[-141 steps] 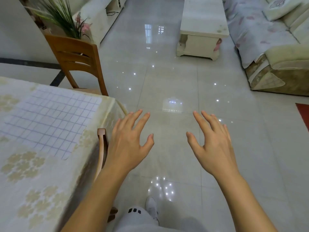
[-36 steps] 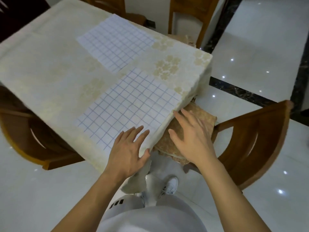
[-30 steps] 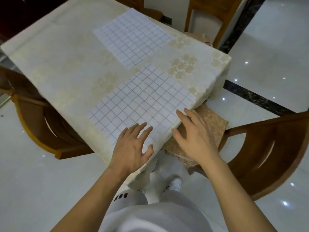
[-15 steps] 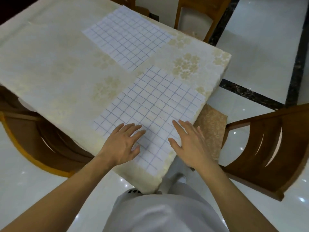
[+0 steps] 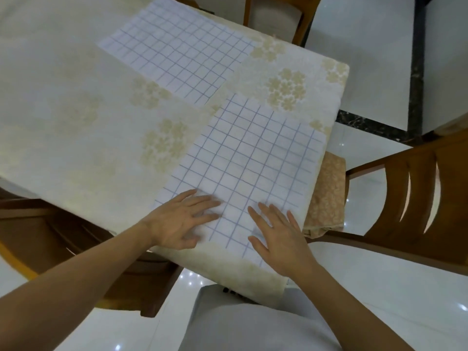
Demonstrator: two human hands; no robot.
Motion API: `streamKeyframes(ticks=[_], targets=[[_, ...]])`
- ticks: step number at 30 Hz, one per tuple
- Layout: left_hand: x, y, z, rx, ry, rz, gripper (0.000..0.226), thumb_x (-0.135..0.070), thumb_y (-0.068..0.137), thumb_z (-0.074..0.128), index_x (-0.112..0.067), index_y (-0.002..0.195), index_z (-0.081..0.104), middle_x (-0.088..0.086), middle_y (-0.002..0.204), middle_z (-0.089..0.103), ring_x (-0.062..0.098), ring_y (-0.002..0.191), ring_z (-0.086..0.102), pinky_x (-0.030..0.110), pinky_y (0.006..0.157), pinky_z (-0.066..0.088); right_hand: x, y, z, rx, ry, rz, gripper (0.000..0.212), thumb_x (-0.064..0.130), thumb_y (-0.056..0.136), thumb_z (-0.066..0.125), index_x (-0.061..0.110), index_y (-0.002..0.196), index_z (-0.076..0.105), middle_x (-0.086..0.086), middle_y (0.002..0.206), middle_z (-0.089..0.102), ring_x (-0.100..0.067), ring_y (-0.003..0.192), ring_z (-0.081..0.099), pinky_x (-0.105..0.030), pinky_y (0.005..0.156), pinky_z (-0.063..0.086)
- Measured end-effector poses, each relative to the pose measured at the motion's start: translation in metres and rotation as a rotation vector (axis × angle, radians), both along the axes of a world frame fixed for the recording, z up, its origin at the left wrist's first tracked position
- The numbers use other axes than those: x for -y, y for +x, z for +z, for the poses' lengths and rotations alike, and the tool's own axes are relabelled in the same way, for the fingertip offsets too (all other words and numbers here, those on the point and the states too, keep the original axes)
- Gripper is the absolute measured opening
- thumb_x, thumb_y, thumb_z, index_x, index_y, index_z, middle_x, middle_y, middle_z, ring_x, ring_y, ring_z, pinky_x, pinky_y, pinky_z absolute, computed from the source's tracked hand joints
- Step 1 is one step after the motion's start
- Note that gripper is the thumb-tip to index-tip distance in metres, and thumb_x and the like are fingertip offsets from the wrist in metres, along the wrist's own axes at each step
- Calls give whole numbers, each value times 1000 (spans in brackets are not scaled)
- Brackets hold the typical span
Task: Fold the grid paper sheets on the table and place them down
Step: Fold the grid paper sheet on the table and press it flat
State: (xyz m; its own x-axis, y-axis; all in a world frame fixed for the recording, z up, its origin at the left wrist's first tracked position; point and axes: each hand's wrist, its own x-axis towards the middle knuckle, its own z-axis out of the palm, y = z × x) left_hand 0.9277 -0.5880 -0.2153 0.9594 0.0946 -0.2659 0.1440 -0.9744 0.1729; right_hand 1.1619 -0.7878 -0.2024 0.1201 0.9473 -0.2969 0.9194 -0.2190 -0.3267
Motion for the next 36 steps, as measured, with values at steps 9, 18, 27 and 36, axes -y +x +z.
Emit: streamKeyframes(ticks=[9, 18, 27, 36], targets=[[-16, -25, -42, 23, 61, -40, 70, -53, 93, 47, -29, 155, 26, 2, 165, 15, 25, 152, 16, 58, 117, 23, -4, -38, -50, 58, 47, 84, 63, 56, 101, 32, 31, 157, 14, -1, 165, 10, -25, 153, 2, -57, 119, 16], [-18, -29, -61, 79, 136, -72, 60, -51, 99, 43, -29, 153, 30, 3, 163, 23, 27, 149, 24, 59, 115, 25, 11, -48, -78, 188, 147, 146, 66, 65, 96, 40, 33, 153, 30, -4, 163, 20, -33, 151, 13, -67, 111, 20], [-16, -30, -75, 133, 188, -90, 50, -39, 104, 34, -26, 153, 34, 5, 162, 27, 31, 147, 28, 63, 113, 26, 16, -51, -94, 209, 334, 149, 50, 53, 100, 47, 33, 145, 45, -1, 158, 33, -35, 147, 25, -70, 108, 25], [-14, -26, -61, 118, 120, -10, 52, -28, 99, 36, -23, 152, 36, 1, 159, 34, 25, 146, 33, 56, 114, 30, 15, -55, -88, 211, 279, 97, 57, 54, 100, 44, 26, 150, 38, -3, 158, 34, -32, 148, 25, -66, 109, 26]])
